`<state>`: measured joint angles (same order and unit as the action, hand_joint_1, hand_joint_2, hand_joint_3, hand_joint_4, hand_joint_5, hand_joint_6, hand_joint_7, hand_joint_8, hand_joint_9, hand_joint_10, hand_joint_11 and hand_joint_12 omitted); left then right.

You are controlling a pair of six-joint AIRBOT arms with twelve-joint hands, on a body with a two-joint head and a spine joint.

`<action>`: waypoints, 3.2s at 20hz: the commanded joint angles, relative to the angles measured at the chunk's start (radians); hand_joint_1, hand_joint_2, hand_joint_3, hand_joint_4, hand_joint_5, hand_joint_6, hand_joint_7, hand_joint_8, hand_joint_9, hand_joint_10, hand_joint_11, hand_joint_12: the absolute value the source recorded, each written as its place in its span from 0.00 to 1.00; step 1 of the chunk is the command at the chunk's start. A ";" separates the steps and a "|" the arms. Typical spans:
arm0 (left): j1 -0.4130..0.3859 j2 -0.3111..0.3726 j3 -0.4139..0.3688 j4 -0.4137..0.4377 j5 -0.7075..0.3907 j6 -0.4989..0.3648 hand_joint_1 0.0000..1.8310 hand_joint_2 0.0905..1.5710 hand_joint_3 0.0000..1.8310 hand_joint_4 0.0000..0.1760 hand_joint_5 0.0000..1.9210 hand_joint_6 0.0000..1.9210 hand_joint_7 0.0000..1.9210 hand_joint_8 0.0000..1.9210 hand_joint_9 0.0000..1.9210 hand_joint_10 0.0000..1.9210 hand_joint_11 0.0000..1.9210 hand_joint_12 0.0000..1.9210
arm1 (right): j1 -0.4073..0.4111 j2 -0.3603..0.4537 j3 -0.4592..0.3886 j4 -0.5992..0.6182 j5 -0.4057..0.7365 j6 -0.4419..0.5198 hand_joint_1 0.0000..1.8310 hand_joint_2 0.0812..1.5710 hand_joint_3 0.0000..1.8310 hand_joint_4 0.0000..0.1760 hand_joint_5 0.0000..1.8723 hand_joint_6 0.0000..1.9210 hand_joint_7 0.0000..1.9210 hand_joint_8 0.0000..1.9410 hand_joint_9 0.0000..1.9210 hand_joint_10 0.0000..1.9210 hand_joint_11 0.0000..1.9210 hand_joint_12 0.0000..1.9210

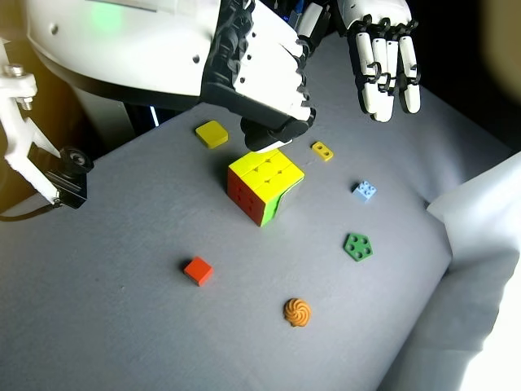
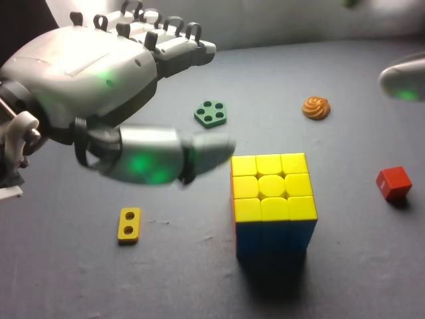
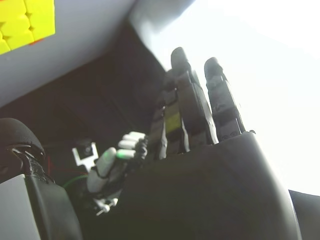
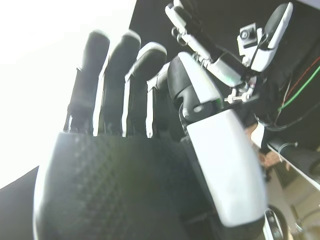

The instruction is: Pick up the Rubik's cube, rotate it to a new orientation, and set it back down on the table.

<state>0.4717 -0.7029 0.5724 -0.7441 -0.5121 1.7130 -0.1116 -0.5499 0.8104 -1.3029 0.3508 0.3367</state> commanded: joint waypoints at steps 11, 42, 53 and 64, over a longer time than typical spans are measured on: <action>-0.014 -0.002 -0.003 -0.048 -0.090 0.069 0.00 0.68 0.00 0.00 0.11 0.00 0.13 0.00 0.10 0.00 0.00 0.20 | -0.012 0.000 -0.011 0.004 0.105 -0.021 0.00 0.67 0.00 0.00 0.01 0.00 0.00 0.00 0.00 0.00 0.01 0.01; 0.032 -0.424 0.046 -0.644 -0.403 0.268 0.62 0.46 0.00 0.00 0.00 0.00 0.00 0.00 0.00 0.00 0.02 0.01 | -0.087 -0.034 -0.010 0.133 -0.084 -0.030 0.00 0.69 0.00 0.00 0.01 0.00 0.01 0.00 0.00 0.00 0.00 0.00; 0.035 -0.498 0.107 -0.706 -0.403 0.334 0.66 0.48 0.00 0.00 0.00 0.00 0.00 0.00 0.00 0.00 0.00 0.09 | -0.070 -0.028 -0.006 0.100 -0.031 -0.181 0.00 0.69 0.00 0.00 0.02 0.01 0.02 0.01 0.00 0.00 0.00 0.00; 0.022 -0.574 0.181 -0.787 -0.403 0.369 0.66 0.51 0.00 0.00 0.00 0.00 0.00 0.00 0.00 0.00 0.00 0.05 | -0.070 -0.026 0.082 0.087 0.155 -0.284 0.00 0.69 0.00 0.00 0.02 0.00 0.02 0.00 0.00 0.00 0.00 0.00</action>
<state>0.5064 -1.2743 0.7532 -1.5936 -0.8917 2.0808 -0.1963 -0.5751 0.8944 -1.2678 0.4629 0.0513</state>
